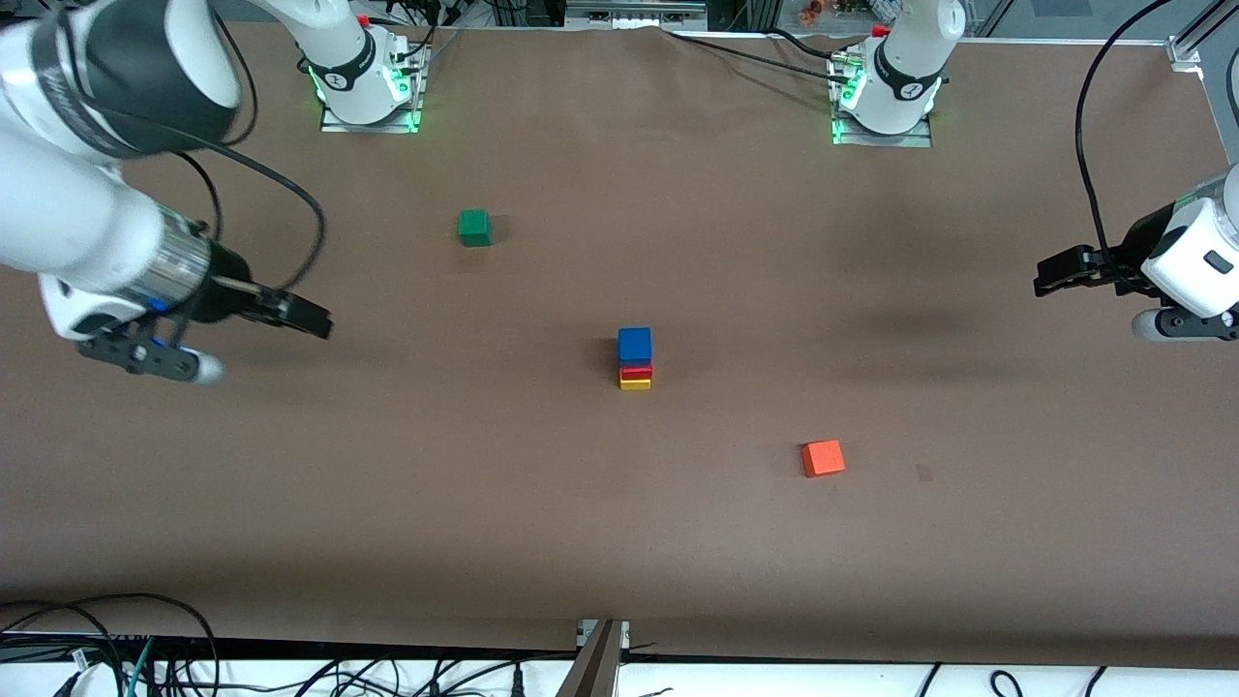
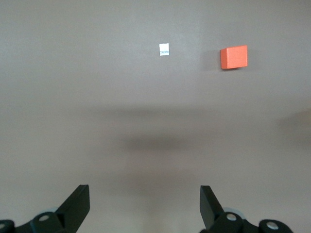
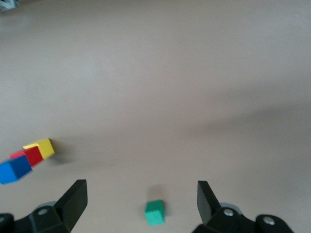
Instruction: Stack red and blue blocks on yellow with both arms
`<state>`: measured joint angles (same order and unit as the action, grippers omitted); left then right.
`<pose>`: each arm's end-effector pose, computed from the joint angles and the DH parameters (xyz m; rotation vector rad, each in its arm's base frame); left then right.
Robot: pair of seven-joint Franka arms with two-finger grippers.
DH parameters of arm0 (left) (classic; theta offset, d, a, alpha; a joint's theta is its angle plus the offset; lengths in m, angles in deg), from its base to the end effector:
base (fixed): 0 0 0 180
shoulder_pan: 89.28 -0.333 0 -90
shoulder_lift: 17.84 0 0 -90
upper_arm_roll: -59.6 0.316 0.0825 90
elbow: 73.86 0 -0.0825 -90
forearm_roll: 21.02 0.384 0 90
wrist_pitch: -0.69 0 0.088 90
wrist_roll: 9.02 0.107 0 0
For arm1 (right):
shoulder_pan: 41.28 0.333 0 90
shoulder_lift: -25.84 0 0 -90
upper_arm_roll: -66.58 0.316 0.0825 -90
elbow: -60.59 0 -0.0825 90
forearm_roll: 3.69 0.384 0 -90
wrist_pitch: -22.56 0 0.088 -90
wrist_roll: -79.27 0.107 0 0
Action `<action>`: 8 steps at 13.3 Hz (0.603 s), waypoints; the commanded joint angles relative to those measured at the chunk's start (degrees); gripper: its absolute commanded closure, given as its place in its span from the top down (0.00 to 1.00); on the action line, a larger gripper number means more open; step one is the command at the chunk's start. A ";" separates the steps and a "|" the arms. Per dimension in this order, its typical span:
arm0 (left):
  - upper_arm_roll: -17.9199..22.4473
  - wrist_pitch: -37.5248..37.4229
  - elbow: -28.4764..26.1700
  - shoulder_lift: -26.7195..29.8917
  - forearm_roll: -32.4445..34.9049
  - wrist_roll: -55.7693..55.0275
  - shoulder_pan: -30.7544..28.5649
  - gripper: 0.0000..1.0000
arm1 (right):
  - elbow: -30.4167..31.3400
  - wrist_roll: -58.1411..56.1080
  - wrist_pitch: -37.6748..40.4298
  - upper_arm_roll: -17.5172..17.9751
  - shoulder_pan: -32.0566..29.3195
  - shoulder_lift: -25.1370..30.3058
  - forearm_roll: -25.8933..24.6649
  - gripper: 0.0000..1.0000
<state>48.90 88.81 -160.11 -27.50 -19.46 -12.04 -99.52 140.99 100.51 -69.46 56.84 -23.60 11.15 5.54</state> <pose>0.5969 0.0067 0.5568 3.1339 0.0694 -0.2089 0.6209 0.1166 0.5569 -3.0165 0.3598 0.1187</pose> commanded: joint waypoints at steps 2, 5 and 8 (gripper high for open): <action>-0.11 0.21 0.47 -0.09 -0.25 1.08 -0.14 1.00 | 14.51 -6.65 -1.15 -1.16 -3.08 11.77 0.18 1.00; -0.11 0.21 0.47 -0.09 -0.33 1.08 -0.14 1.00 | 15.40 -8.23 -0.71 4.35 -8.77 12.76 -4.02 1.00; -0.11 0.21 0.47 -0.09 -0.33 1.08 -0.14 1.00 | 15.40 -9.37 -0.97 7.37 -10.91 12.67 -6.95 1.00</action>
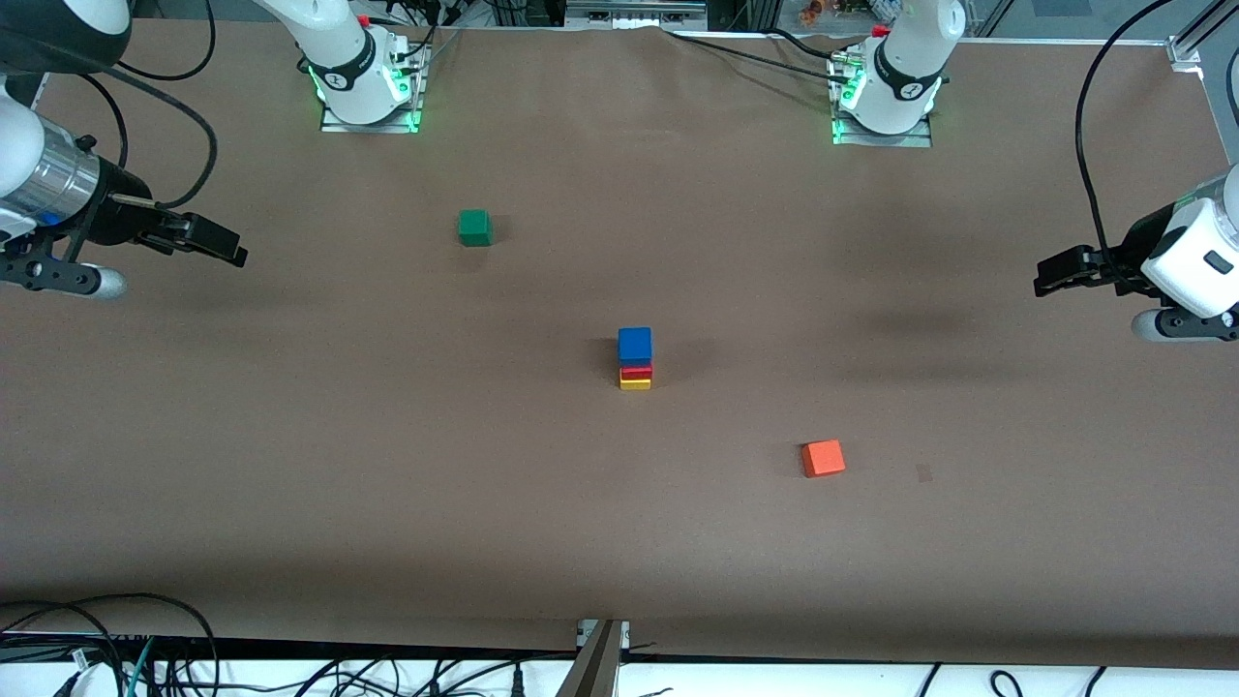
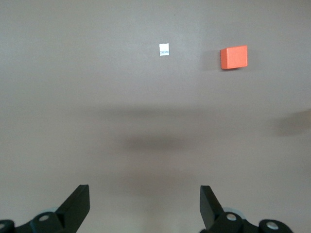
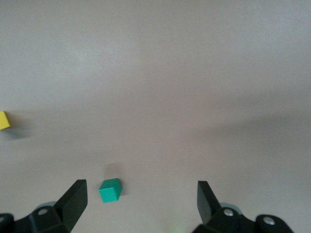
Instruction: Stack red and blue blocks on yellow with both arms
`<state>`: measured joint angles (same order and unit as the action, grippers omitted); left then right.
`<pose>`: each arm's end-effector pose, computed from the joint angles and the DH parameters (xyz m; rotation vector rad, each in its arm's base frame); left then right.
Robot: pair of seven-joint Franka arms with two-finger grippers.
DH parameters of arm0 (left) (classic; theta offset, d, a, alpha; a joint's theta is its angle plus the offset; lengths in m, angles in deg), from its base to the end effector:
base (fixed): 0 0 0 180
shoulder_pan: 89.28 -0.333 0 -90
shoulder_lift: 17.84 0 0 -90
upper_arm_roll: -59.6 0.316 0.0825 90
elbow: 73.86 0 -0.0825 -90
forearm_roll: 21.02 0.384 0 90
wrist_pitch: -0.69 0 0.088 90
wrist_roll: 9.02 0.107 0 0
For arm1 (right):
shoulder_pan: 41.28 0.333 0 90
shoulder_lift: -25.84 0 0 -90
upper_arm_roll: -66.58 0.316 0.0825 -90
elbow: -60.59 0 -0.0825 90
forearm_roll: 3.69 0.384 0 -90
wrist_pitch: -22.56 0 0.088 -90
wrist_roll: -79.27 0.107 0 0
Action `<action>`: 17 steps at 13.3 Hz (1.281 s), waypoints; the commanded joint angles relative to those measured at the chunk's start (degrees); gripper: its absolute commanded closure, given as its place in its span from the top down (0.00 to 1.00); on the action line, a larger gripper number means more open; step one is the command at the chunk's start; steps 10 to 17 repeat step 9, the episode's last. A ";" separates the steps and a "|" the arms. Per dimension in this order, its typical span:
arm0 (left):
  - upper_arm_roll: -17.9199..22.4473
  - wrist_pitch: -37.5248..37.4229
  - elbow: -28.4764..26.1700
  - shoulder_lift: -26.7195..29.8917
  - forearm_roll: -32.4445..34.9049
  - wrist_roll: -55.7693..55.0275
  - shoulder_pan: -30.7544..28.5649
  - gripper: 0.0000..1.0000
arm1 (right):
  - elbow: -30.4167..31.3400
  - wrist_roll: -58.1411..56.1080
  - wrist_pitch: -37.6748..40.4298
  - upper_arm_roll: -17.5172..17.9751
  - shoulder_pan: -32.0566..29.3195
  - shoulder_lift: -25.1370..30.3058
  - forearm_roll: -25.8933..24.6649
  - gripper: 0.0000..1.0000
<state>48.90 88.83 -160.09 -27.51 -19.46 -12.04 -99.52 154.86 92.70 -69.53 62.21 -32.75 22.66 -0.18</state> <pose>0.5970 0.0067 0.5569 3.1339 0.0694 -0.2081 0.5669 0.0486 0.5615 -3.0850 0.2581 0.1564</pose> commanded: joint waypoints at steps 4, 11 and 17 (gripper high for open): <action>-0.11 0.19 0.45 -0.08 -0.33 1.08 -0.14 1.00 | 0.92 -4.28 -1.34 1.74 -1.85 0.46 -1.40 1.00; -0.11 0.19 0.45 -0.08 -0.33 1.08 -0.14 1.00 | -0.41 -4.82 -0.99 1.74 -1.76 -0.43 -1.58 1.00; -0.11 0.19 0.45 -0.08 -0.33 1.08 -0.14 1.00 | -0.41 -4.82 -0.99 1.74 -1.76 -0.43 -1.58 1.00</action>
